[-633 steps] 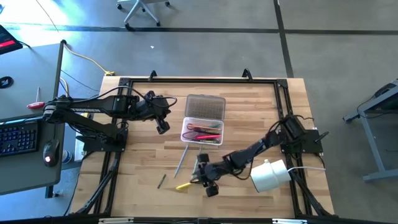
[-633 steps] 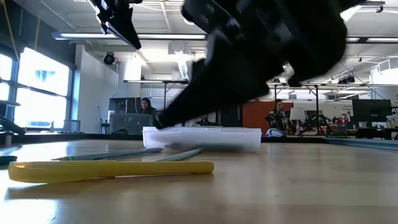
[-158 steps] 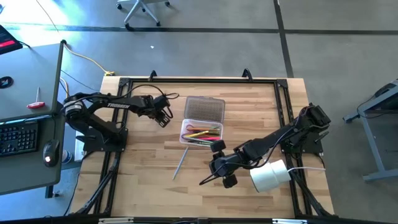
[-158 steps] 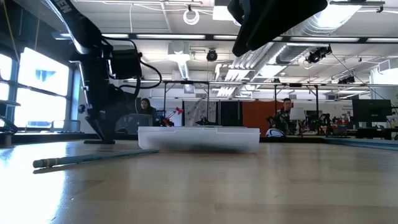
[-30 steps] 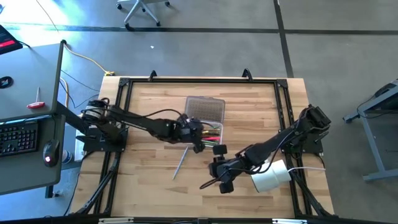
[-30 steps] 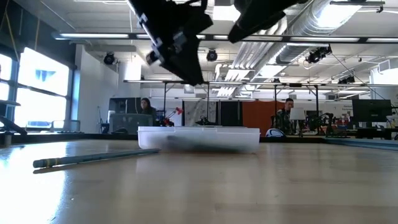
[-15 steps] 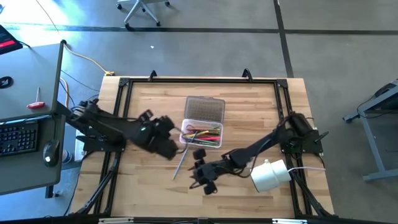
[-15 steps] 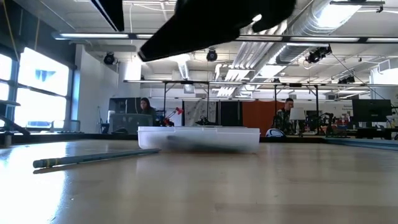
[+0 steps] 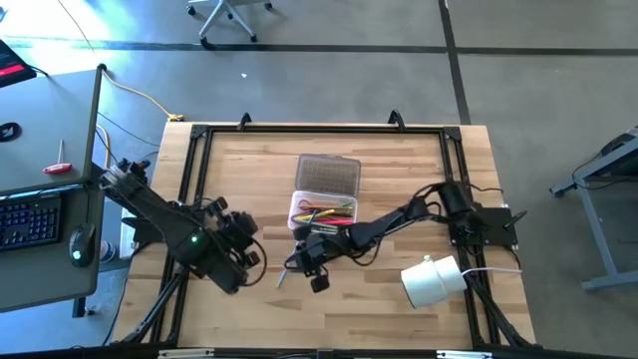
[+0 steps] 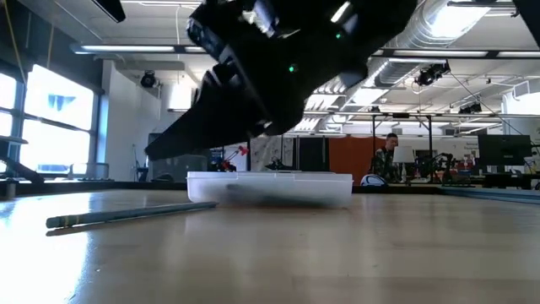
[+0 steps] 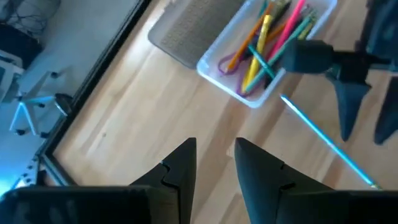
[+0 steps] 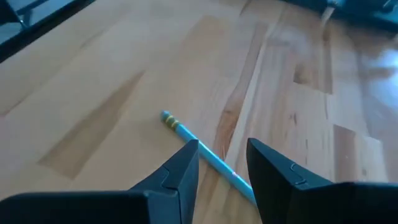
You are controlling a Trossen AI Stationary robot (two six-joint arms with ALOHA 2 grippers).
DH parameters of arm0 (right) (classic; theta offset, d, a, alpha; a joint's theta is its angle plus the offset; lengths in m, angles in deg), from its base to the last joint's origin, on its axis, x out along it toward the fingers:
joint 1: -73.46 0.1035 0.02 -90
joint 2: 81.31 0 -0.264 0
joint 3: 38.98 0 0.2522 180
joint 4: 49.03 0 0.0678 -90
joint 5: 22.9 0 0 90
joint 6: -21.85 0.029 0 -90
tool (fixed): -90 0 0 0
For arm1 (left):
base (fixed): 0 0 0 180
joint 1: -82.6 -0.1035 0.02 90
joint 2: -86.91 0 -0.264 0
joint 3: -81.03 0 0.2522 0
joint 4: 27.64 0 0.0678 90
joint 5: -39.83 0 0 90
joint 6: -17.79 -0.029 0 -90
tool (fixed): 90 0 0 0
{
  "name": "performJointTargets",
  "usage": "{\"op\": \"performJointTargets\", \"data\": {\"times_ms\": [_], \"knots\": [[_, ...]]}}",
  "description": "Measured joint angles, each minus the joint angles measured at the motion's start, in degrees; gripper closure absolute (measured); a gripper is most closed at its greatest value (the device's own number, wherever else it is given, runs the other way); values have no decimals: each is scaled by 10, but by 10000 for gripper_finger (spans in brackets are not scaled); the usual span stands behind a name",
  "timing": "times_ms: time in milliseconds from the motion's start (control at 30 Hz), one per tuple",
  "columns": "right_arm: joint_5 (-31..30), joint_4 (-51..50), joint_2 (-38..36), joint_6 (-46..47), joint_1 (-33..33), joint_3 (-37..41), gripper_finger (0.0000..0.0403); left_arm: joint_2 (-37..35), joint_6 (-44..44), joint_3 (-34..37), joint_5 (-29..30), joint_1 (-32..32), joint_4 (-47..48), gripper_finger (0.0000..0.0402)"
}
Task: Pick & place school supplies into a supply box
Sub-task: Put the blue pencil into the black supply box
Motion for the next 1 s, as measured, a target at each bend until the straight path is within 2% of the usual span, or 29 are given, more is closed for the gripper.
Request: {"op": "performJointTargets", "data": {"times_ms": [133,300,400,600,733,833,1000], "knots": [[28,-20,43,-3,-11,-57,289,-4,-3,2,12,-12,7,257],[47,-172,107,-24,-16,-164,289,-2,-26,2,20,-34,6,257],[49,-223,128,-32,-16,-206,289,-2,-47,3,22,-45,5,257],[65,-230,142,-33,-24,-201,296,-2,-74,3,31,-59,5,257],[124,-221,143,-2,-40,-185,349,-2,-78,3,31,-60,5,257],[106,-214,143,4,-40,-179,392,-2,-77,3,31,-59,5,257],[93,-168,142,9,-30,-175,380,-2,-76,3,31,-59,5,257]]}}
